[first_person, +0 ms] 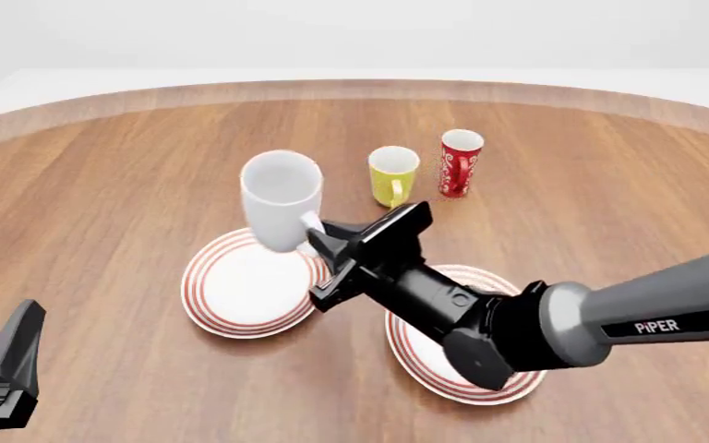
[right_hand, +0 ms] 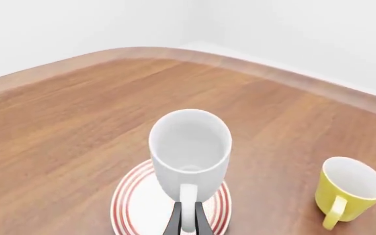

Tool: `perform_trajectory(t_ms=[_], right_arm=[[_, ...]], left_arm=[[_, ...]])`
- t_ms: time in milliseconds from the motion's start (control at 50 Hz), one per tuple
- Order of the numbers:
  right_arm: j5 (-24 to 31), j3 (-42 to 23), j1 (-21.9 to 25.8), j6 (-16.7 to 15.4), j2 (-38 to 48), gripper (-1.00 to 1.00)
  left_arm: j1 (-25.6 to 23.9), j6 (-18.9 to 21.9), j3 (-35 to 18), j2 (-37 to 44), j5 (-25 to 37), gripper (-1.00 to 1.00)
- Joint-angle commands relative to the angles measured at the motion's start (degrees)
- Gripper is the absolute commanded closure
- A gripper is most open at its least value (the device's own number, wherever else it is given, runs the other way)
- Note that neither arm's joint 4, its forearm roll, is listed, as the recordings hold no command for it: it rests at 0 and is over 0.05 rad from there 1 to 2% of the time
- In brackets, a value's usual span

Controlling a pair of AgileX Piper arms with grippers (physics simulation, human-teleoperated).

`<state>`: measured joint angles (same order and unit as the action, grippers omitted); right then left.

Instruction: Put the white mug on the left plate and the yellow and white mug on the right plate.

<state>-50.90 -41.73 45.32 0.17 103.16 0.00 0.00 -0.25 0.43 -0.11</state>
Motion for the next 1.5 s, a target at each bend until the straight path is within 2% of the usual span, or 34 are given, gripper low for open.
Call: perform_trajectory(t_ms=[20,400,1040,1480,1500], right_arm=[[-0.9,-3.9,0.9,1.3,4.8,1.00],[-0.9,-6.8,2.1,1.7,11.1,1.00],[0.2,-8.6,3.1,1.2,15.1,1.00],[1.6,-9.2,2.7,2.3,15.6,1.00],[1.6,-9.2,2.6,2.1,15.6,-1.00]], left_arm=[[0.0,0.0,0.0,0.0,0.0,-1.00],[0.0,0.0,0.0,0.0,0.0,-1.00],[0.0,0.0,0.0,0.0,0.0,-1.00],[0.0,0.0,0.0,0.0,0.0,-1.00],[0.0,0.0,0.0,0.0,0.0,-1.00]])
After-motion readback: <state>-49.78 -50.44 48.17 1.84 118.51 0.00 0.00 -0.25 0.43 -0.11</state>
